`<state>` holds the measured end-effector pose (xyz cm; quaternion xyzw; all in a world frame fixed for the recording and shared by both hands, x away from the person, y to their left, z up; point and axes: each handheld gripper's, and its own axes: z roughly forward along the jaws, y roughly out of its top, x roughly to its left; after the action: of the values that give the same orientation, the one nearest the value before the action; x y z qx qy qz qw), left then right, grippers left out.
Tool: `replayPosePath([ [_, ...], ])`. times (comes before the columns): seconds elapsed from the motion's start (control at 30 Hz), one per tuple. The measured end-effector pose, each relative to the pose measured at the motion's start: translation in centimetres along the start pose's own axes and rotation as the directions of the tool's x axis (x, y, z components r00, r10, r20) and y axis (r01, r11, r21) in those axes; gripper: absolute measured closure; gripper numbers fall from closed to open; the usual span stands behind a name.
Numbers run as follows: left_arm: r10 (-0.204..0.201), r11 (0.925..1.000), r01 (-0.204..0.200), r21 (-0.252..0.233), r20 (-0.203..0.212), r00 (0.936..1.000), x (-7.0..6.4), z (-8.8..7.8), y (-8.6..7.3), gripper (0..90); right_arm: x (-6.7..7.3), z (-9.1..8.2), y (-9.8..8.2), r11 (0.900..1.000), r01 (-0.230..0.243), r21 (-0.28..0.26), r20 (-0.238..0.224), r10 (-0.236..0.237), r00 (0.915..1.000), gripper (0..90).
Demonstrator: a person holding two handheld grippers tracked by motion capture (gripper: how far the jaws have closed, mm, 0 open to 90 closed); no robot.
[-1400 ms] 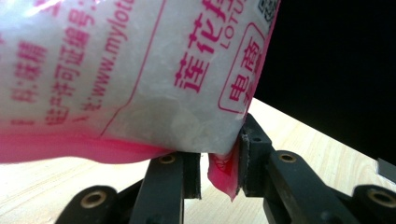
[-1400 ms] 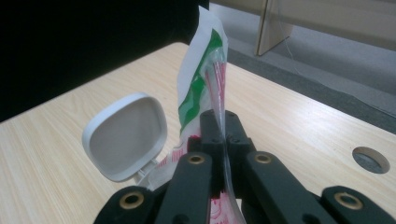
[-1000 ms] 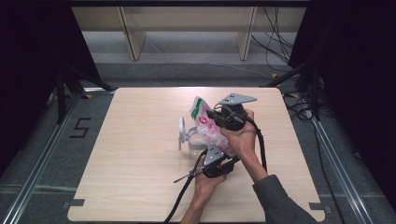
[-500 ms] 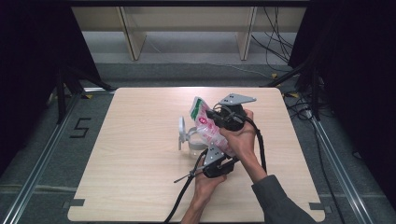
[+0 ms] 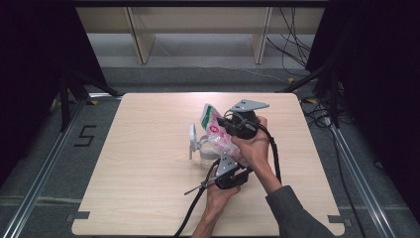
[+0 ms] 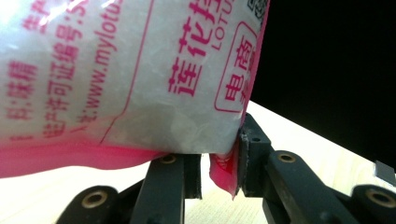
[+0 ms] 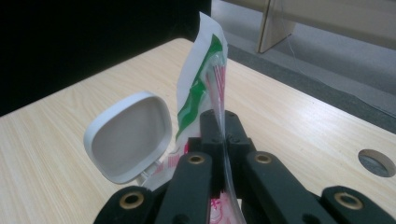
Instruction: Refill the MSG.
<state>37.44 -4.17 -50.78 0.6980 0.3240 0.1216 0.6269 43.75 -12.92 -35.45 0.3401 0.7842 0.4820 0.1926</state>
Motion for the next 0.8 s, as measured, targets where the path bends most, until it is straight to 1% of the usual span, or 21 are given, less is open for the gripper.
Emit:
replayPosePath([
  [0.03, -0.001, 1.0, 0.001, 0.001, 0.002, 1.0, -0.02, 0.03, -0.04, 74.0, 0.03, -0.01, -0.02, 1.0, -0.007, -0.004, 0.006, 0.007, 1.0, 90.0],
  [0.07, 0.0, 1.0, 0.0, 0.0, 0.002, 1.0, -0.06, 0.07, -0.09, 74.0, 0.06, 0.02, -0.02, 1.0, 0.001, 0.017, 0.004, -0.001, 1.0, 90.0],
  [0.13, 0.003, 1.0, -0.003, -0.002, 0.004, 1.0, -0.05, -0.02, -0.03, 74.0, 0.04, 0.09, 0.06, 0.999, 0.016, 0.028, 0.004, -0.016, 0.9999, 90.0],
  [0.2, -0.003, 1.0, 0.003, -0.002, 0.004, 1.0, 0.01, -0.04, 0.09, 74.1, -0.11, 0.11, 0.11, 1.0, 0.009, 0.003, 0.002, -0.009, 1.0, 90.0],
  [0.23, -0.005, 1.0, 0.005, -0.001, 0.005, 1.0, 0.0, -0.02, 0.05, 74.1, -0.08, 0.21, 0.09, 1.0, 0.015, 0.009, 0.004, -0.015, 0.9999, 90.0],
  [0.27, -0.001, 1.0, 0.001, -0.002, 0.007, 1.0, -0.01, -0.02, 0.02, 74.1, 0.13, 0.22, 0.1, 1.0, 0.0, 0.026, 0.004, 0.0, 1.0, 90.0],
  [0.3, -0.007, 0.9999, 0.007, -0.015, 0.01, 0.9999, -0.05, -0.02, 0.05, 74.1, 0.1, 0.28, 0.16, 0.999, 0.018, 0.03, 0.006, -0.018, 0.9998, 90.0],
  [0.33, -0.008, 0.9998, 0.008, -0.015, 0.01, 0.9999, -0.03, -0.05, 0.1, 74.1, 0.19, 0.24, 0.22, 1.0, 0.004, 0.029, 0.002, -0.004, 1.0, 90.0],
  [0.37, 0.001, 1.0, -0.001, -0.004, 0.006, 1.0, 0.07, -0.09, 0.16, 74.1, 0.0, 0.36, 0.22, 1.0, 0.02, 0.01, -0.002, -0.02, 0.9998, 90.0],
  [0.4, 0.002, 1.0, -0.002, 0.001, 0.005, 1.0, 0.07, -0.11, 0.15, 74.1, -0.07, 0.33, 0.23, 1.0, 0.026, 0.008, 0.007, -0.026, 0.9996, 90.0],
  [0.43, 0.0, 1.0, 0.0, -0.003, 0.006, 1.0, 0.04, -0.09, 0.12, 74.1, 0.13, 0.35, 0.21, 1.0, 0.002, 0.023, -0.004, -0.002, 1.0, 90.0],
  [0.47, -0.008, 0.9999, 0.008, -0.015, 0.011, 0.9999, -0.02, -0.06, 0.1, 74.1, 0.14, 0.35, 0.24, 1.0, 0.016, 0.027, 0.003, -0.016, 0.9999, 90.0],
  [0.5, -0.006, 0.9999, 0.006, -0.013, 0.008, 1.0, -0.06, -0.12, 0.13, 74.1, 0.12, 0.35, 0.26, 0.999, 0.022, 0.028, 0.001, -0.022, 0.9998, 90.0],
  [0.53, -0.005, 0.9999, 0.005, -0.013, 0.006, 1.0, -0.06, -0.16, 0.16, 74.1, 0.18, 0.34, 0.26, 1.0, 0.005, 0.019, 0.01, -0.006, 0.9999, 90.0],
  [0.57, -0.005, 0.9999, 0.005, -0.01, 0.008, 1.0, -0.02, -0.14, 0.17, 74.1, 0.1, 0.4, 0.25, 1.0, 0.005, 0.007, 0.007, -0.005, 1.0, 90.0],
  [0.6, -0.005, 0.9999, 0.006, -0.011, 0.008, 1.0, -0.04, -0.11, 0.14, 74.1, 0.02, 0.38, 0.25, 1.0, 0.018, 0.018, 0.001, -0.018, 0.9998, 90.0],
  [0.63, -0.005, 0.9999, 0.005, -0.013, 0.007, 1.0, -0.08, -0.11, 0.1, 74.2, 0.24, 0.38, 0.21, 0.999, -0.002, 0.032, 0.001, 0.002, 1.0, 90.0],
  [0.67, -0.002, 0.9999, 0.002, -0.012, 0.004, 1.0, -0.14, -0.16, 0.12, 74.1, 0.21, 0.45, 0.23, 0.999, 0.018, 0.03, 0.008, -0.018, 0.9998, 90.0],
  [0.7, 0.008, 0.9999, -0.008, -0.012, 0.005, 1.0, -0.09, -0.21, 0.17, 74.2, 0.26, 0.39, 0.29, 0.999, 0.014, 0.034, 0.004, -0.014, 0.9999, 90.0],
  [0.77, -0.001, 0.9999, 0.001, -0.012, 0.004, 1.0, -0.03, -0.24, 0.2, 74.2, 0.34, 0.38, 0.32, 1.0, -0.003, 0.026, -0.003, 0.003, 1.0, 90.0],
  [0.8, -0.004, 0.9999, 0.004, -0.015, 0.005, 1.0, -0.07, -0.19, 0.15, 74.2, 0.23, 0.49, 0.26, 1.0, 0.022, 0.02, 0.008, -0.022, 0.9997, 90.0],
])
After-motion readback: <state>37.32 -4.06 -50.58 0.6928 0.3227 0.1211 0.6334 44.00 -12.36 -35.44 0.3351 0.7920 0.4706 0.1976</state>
